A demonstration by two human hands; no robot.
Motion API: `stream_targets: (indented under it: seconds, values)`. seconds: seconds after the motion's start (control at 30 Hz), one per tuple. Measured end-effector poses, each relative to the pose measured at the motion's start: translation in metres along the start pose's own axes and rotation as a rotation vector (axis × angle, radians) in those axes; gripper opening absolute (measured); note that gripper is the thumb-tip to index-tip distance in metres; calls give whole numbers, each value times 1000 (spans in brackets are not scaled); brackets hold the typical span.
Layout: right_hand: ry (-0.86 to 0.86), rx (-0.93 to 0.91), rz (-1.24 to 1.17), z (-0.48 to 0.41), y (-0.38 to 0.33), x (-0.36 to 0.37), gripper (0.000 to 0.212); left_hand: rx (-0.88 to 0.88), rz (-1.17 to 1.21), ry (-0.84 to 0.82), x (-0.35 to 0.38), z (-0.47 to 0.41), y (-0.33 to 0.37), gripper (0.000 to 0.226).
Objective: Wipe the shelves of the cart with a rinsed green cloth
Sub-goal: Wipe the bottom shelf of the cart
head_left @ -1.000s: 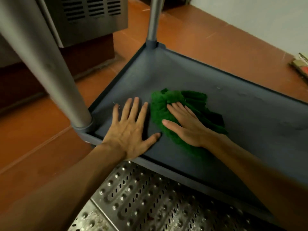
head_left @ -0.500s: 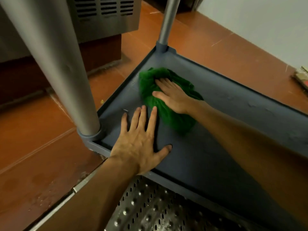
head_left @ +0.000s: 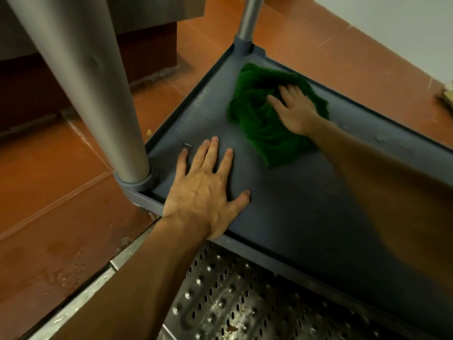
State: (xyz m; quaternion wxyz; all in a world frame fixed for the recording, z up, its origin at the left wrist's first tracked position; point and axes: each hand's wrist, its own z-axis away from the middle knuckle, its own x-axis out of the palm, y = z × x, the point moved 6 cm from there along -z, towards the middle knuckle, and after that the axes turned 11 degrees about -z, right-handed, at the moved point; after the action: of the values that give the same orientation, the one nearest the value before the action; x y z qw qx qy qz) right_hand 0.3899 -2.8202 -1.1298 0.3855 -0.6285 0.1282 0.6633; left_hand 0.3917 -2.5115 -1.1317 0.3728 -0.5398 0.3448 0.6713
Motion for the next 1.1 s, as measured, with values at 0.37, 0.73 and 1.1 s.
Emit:
stream_targets:
  seconds: [0.37,0.73,1.1]
  values:
    - [174,622,-5,127,256,-64,83,-32,-32,-31,1,-2,7,93]
    - [267,711,-161,168,251,-61,89,-36,-31,19,-12,-7,43,102]
    - [257,874,-69,170,257,-56,98,276,37,28,8,-6,152,76]
